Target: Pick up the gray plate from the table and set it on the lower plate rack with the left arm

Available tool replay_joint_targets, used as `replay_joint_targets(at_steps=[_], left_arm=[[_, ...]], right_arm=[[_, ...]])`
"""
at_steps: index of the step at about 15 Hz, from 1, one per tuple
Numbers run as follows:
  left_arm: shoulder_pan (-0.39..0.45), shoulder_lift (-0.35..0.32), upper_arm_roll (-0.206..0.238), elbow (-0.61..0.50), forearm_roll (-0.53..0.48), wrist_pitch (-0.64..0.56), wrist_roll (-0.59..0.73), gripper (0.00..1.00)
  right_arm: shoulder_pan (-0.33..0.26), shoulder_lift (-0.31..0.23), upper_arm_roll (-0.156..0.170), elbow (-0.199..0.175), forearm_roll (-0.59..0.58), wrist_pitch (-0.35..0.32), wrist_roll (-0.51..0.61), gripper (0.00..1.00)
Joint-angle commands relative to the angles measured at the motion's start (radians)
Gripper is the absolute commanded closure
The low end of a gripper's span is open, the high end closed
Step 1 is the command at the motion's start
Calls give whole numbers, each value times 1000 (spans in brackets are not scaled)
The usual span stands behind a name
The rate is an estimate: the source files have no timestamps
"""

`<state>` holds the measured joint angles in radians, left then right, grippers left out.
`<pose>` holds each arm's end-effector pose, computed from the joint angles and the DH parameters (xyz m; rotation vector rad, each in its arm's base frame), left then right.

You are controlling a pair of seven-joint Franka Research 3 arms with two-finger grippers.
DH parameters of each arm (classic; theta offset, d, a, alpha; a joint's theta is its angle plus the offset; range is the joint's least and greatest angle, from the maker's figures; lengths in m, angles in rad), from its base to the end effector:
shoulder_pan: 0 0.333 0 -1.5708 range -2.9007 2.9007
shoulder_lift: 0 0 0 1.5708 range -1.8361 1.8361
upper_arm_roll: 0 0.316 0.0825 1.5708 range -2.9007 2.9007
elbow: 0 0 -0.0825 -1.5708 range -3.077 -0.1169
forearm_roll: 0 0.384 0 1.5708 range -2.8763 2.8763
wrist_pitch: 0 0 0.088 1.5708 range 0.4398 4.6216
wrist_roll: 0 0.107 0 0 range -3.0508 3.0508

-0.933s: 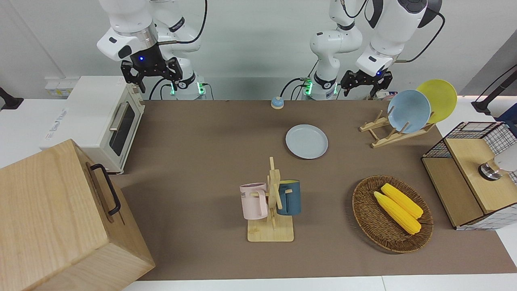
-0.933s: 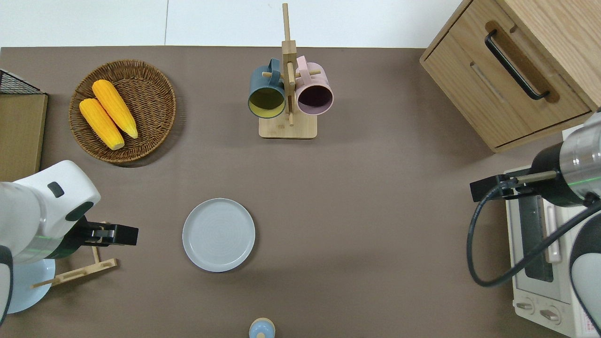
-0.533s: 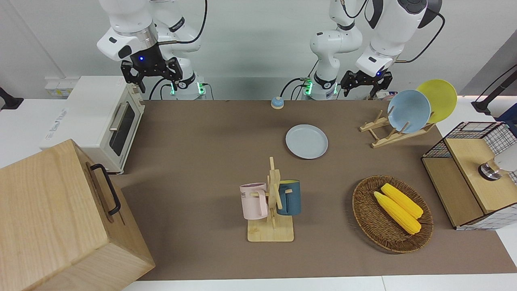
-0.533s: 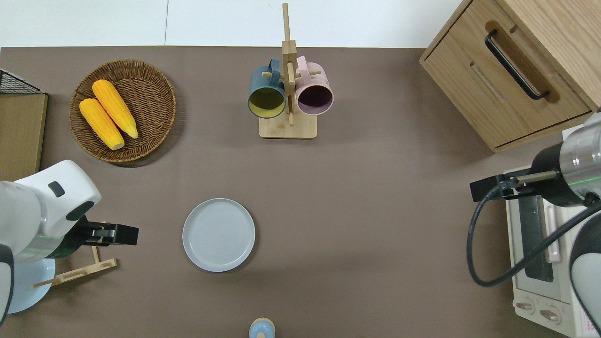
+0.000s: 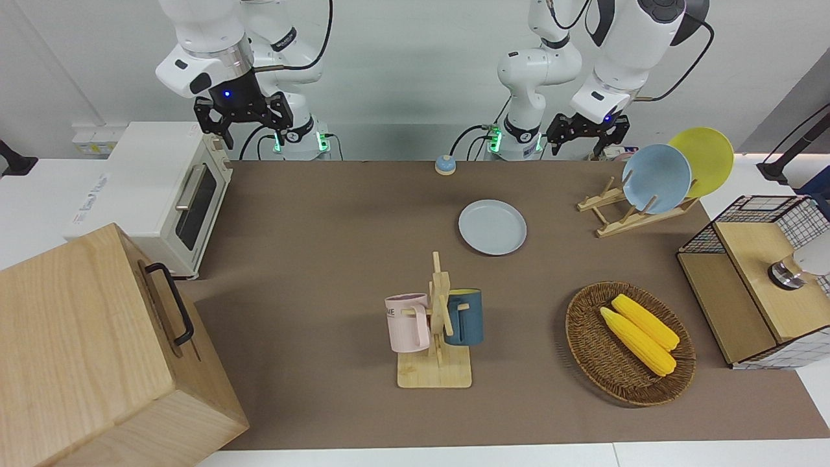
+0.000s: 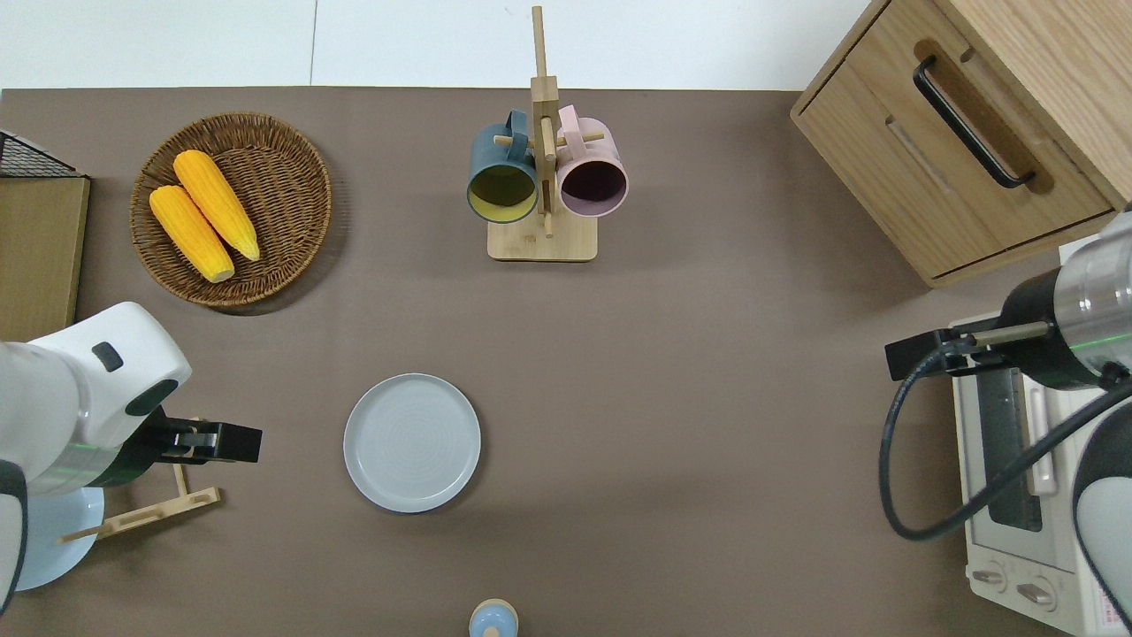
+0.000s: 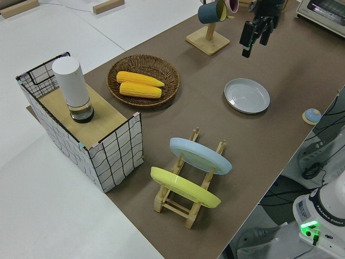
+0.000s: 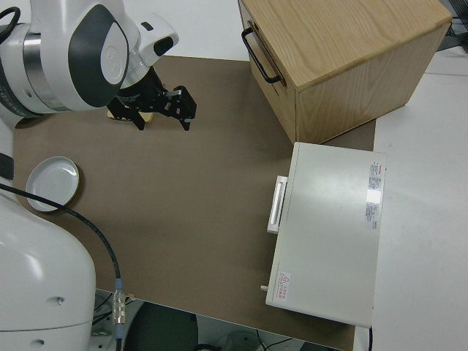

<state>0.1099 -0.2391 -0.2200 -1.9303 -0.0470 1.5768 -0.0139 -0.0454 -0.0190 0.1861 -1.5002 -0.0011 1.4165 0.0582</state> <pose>0.4686 -0.0666 0.5759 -3.1215 0.1311 0.1866 0.5272 0.0757 0.6544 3.1263 0.1286 -0.1006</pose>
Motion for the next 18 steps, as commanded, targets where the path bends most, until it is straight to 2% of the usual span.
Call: replay_joint_targets(at_steps=[1, 4, 12, 18], left_arm=[[-1, -9, 7, -38, -20, 17, 12, 5], [-3, -22, 5, -114, -79, 83, -1, 5], [-18, -54, -9, -334, -120, 297, -3, 5], [-47, -57, -12, -418, -137, 402, -20, 5]], right_arm=[[-10, -2, 6, 6, 10, -14, 0, 13], [-10, -2, 6, 6, 10, -14, 0, 11], [-10, -2, 6, 6, 10, -14, 0, 13], [-10, -2, 6, 6, 10, -14, 0, 11]])
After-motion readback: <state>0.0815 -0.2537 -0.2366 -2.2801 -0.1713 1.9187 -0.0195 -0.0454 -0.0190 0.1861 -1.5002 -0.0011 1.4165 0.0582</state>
